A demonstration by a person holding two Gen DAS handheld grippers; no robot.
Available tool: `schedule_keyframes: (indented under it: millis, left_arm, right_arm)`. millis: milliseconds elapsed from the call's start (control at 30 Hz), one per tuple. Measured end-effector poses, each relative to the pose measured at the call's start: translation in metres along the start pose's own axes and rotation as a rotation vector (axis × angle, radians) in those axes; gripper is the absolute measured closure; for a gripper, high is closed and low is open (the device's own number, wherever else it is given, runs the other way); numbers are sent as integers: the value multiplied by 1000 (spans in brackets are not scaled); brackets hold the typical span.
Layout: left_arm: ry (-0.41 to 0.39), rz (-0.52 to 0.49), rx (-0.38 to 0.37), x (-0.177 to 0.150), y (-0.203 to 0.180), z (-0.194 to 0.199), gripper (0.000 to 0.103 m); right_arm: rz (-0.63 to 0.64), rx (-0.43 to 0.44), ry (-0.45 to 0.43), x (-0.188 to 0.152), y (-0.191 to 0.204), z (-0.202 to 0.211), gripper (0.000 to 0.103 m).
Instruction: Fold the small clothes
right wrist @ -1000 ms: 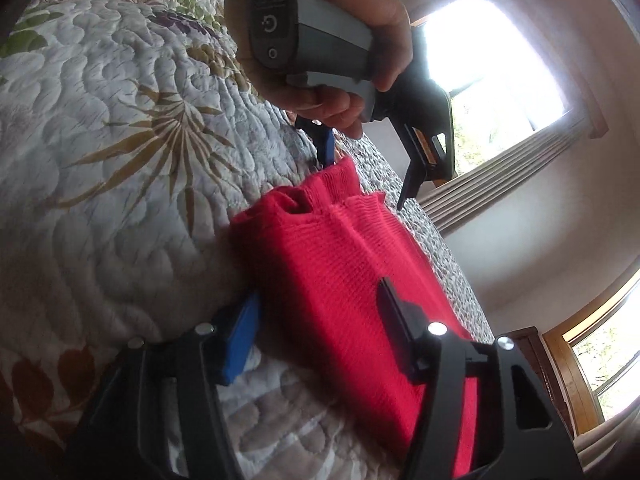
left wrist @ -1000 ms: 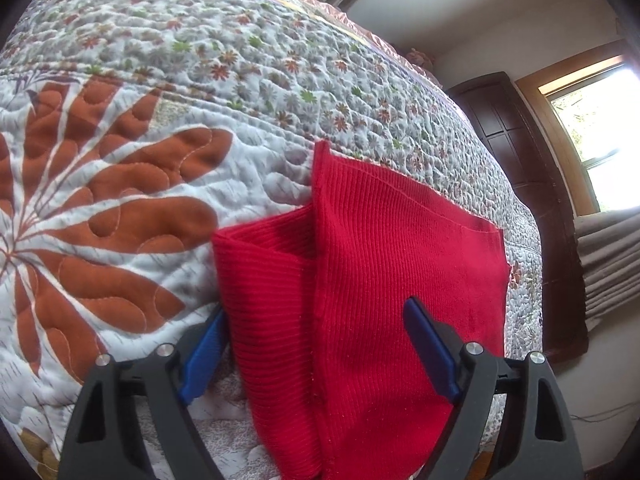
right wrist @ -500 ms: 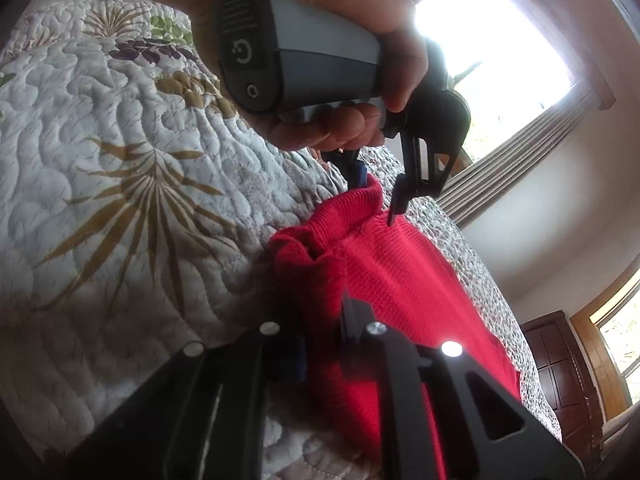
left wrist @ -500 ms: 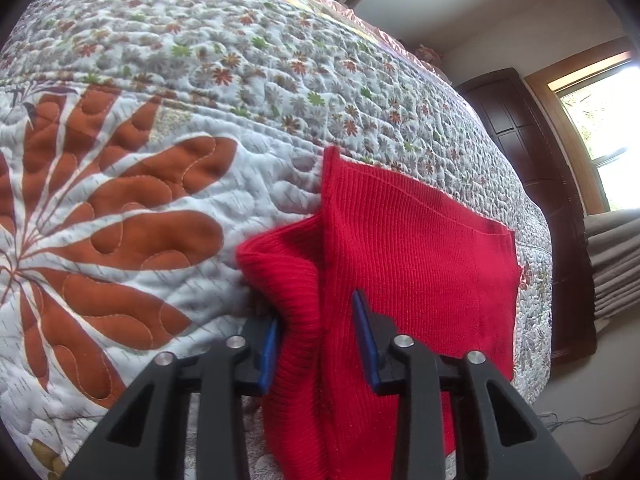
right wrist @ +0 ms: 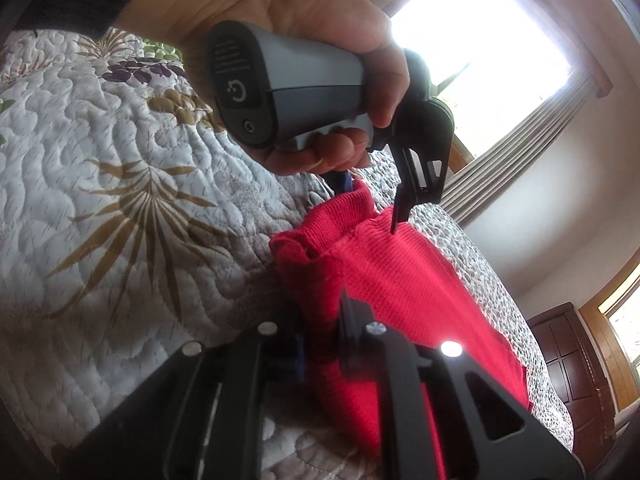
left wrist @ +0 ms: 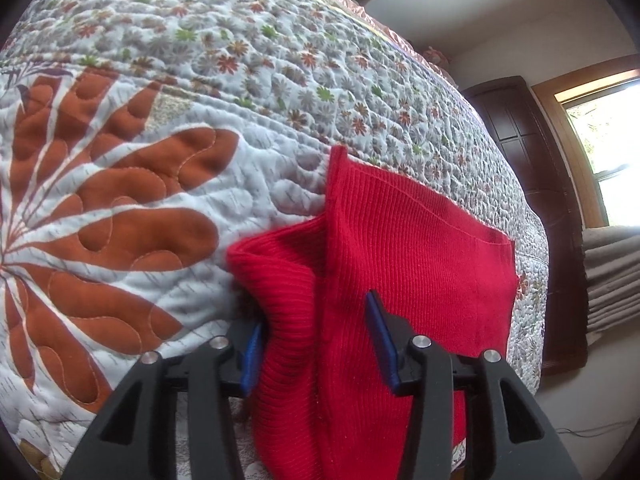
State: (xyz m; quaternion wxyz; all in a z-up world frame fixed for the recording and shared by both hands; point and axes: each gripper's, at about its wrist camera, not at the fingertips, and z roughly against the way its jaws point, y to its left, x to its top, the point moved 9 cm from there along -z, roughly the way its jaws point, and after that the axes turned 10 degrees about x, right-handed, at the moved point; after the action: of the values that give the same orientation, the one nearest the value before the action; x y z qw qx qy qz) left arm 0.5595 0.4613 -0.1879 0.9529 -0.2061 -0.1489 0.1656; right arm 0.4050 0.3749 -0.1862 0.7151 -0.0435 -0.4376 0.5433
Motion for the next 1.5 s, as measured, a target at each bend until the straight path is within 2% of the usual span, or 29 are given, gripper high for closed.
schedule_keyframes:
  millis: [67,133,167,233,367,633,900,1100,1500]
  left_arm:
    - [-2,-12,10,-1,-3,-2,56]
    - [-1,-29,34,-1,-4,-3,78]
    - [3,-41,51,-1,-4,-4,84]
    - [4,-37,63,0,-4,-3,88]
    - [-31,-46,86,5,-15,12,89]
    - [-80,-86,109,18,-65,48,90]
    - [-119,-122,137,25,-123,74,90]
    - [-135,-182,147,27,-181,74,90]
    - [-107,-300,205,10,-290,26,90]
  right_arm:
    - [10,-11,4,-2,2,-2,92]
    - [8,-4,10,-3,3,-4,92]
    - [4,3,12,-4,2,-5,92]
    - [-13,17,4,-2,-1,-3,93]
    - [-67,35,-36,1,-15,12,95]
    - [-242,98,-122,5,-65,48,96]
    - [-388,92,-195,-7,-118,92,97]
    - [-512,72,-247,-34,-155,122,97]
    - [-725,45,-282,-122,-209,149,97]
